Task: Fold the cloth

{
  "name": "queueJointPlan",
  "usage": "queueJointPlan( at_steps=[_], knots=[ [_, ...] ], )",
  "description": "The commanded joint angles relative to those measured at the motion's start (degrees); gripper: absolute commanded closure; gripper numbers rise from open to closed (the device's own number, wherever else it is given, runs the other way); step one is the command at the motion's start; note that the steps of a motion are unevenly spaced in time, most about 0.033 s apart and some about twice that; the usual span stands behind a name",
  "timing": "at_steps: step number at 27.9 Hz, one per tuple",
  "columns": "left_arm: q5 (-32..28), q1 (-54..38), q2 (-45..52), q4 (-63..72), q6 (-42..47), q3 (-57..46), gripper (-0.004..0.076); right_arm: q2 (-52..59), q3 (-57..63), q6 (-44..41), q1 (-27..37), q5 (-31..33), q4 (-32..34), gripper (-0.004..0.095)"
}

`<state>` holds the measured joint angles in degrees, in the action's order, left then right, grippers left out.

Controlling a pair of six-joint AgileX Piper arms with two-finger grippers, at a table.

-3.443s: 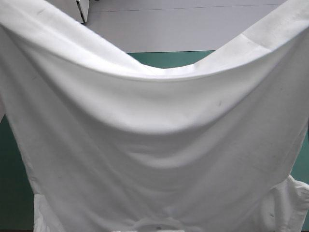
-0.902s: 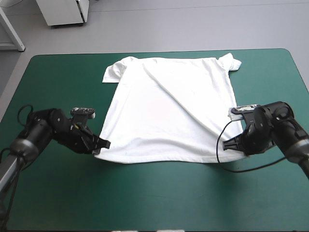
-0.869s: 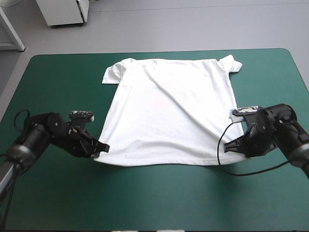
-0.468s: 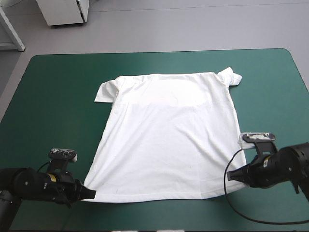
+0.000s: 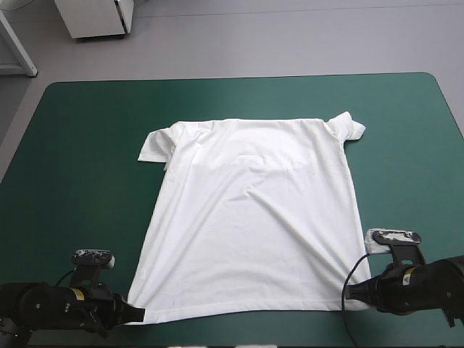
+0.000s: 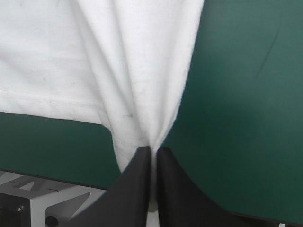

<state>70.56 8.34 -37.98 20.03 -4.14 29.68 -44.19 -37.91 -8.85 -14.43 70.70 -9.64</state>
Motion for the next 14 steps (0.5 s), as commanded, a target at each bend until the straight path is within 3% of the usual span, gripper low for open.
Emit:
queueJointPlan(
  at_steps=[1,5,7,8,11,14],
  knots=[
    [-1.14,0.14,-0.12,3.02,-0.19,1.41,0.0636,0.17,-1.41,1.06,0.34,0.96,0.69,0.0773],
    [-0.57,0.14,-0.12,7.03,-2.65,1.41,0.0322,0.17,-1.41,1.21,0.34,0.96,2.83,0.043],
    [0.37,0.14,-0.12,7.95,-2.47,1.52,0.0169,0.17,-1.41,1.21,0.34,0.96,2.83,0.0329],
    [0.88,0.14,-0.12,8.08,-2.47,1.75,0.0136,0.17,-1.67,1.21,0.34,0.96,2.83,0.0321],
    [0.95,0.14,-0.12,8.37,-2.33,3.28,0.0153,0.17,-3.31,1.21,0.34,0.88,3.26,0.0343],
    [-3.34,0.14,-0.25,6.75,-2.25,8.2,0.0237,0.17,-8.65,1.21,0.34,0.88,7.52,0.0406]
  ],
)
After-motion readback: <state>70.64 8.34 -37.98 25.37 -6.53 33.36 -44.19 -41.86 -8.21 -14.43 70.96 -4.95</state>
